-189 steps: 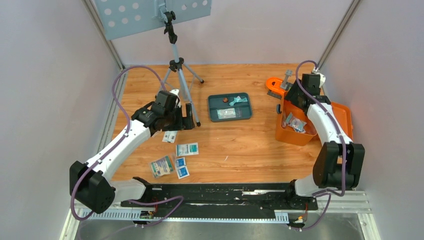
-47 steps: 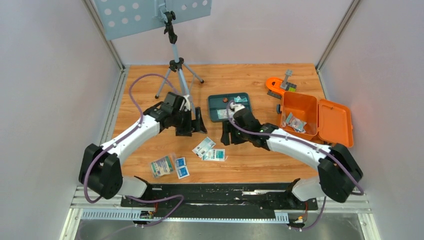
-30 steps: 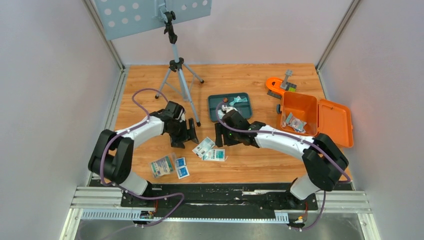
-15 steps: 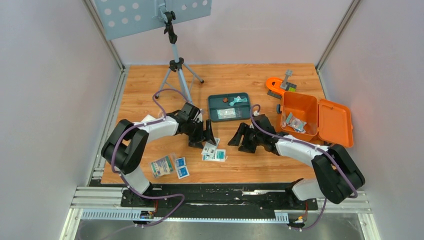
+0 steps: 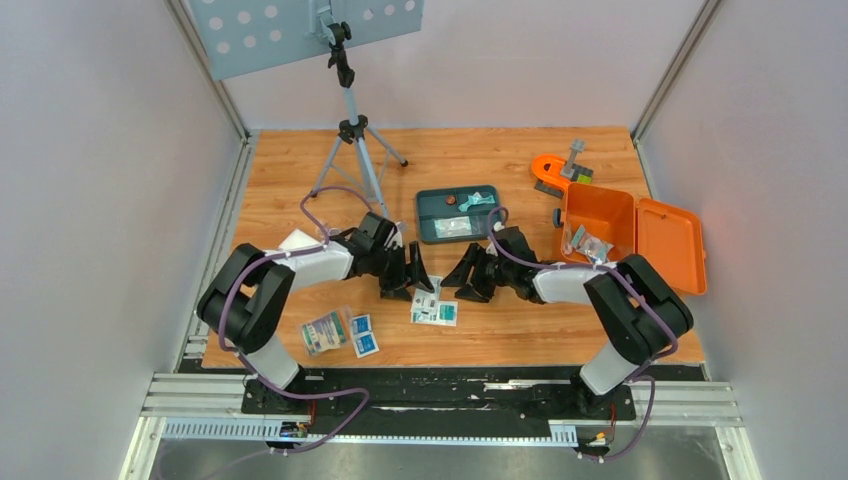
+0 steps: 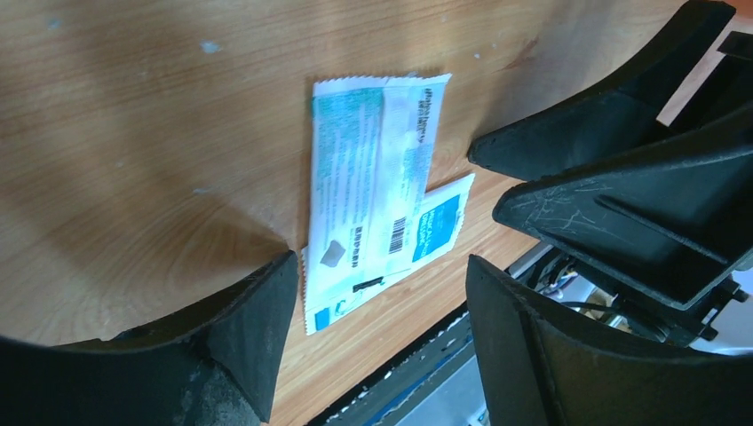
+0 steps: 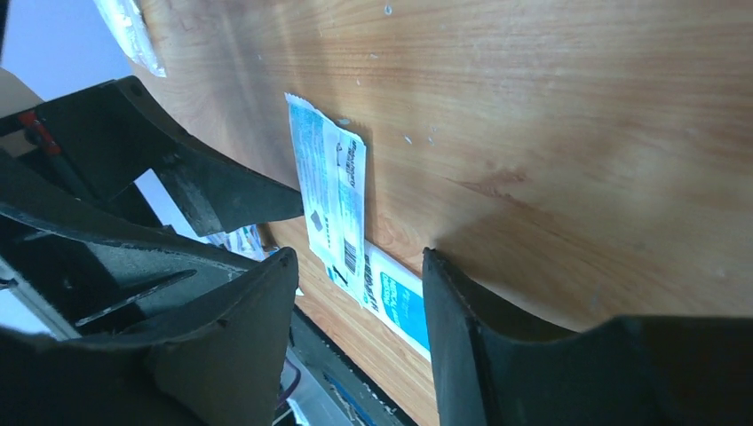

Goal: Organize the medicine kit

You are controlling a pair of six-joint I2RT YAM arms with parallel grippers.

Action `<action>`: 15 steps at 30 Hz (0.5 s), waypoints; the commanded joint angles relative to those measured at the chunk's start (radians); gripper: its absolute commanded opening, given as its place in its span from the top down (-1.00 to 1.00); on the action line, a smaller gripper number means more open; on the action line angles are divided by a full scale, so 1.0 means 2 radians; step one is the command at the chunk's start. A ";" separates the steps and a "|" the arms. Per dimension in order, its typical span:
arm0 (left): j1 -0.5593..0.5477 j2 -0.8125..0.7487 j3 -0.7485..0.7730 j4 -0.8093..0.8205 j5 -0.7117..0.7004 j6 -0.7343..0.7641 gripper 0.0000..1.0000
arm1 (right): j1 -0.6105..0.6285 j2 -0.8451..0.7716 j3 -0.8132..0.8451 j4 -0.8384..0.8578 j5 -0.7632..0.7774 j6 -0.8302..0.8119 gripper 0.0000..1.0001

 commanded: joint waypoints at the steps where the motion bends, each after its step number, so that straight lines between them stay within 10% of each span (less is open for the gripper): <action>1: 0.019 -0.025 -0.027 0.036 -0.007 -0.023 -0.50 | -0.001 0.025 0.000 0.088 -0.039 0.042 -0.04; 15: 0.030 -0.008 -0.043 0.040 -0.018 -0.023 0.01 | 0.019 0.084 0.018 0.123 -0.054 0.058 0.09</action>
